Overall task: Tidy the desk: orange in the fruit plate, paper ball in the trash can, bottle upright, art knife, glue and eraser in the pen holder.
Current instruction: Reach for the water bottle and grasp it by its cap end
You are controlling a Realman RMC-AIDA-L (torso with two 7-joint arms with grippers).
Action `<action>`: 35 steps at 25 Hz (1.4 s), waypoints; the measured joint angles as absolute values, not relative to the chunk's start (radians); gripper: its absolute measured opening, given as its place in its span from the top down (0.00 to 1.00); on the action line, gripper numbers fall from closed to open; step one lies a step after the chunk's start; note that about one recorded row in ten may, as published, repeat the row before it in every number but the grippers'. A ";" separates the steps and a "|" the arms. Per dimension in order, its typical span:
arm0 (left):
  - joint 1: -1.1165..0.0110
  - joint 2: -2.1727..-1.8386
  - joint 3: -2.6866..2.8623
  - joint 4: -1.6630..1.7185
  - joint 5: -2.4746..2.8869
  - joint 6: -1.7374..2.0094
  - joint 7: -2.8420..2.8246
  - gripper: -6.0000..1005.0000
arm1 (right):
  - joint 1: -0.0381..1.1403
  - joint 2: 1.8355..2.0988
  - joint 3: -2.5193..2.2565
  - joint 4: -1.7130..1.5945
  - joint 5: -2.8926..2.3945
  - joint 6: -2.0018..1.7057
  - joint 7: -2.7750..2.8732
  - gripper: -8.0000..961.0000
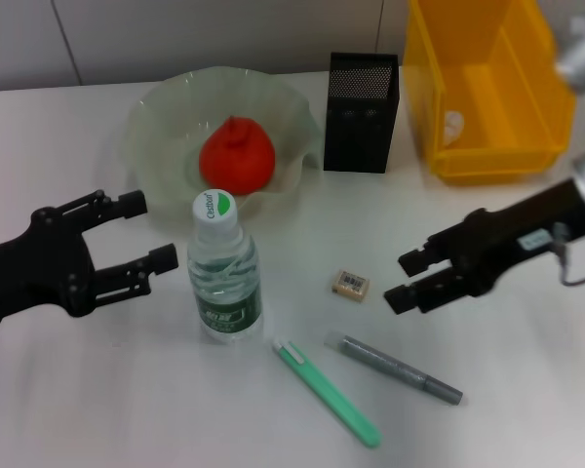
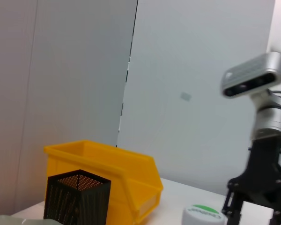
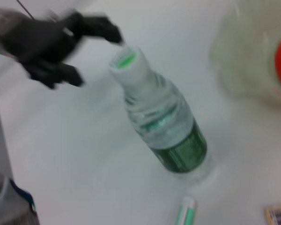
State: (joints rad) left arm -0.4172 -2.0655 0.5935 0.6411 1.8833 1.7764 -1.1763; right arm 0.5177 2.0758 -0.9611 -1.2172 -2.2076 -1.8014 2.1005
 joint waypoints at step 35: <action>-0.578 -2.074 0.616 0.378 1.873 1.662 -1.035 0.20 | 0.397 2.074 -0.772 -0.997 -2.036 -1.799 1.628 0.30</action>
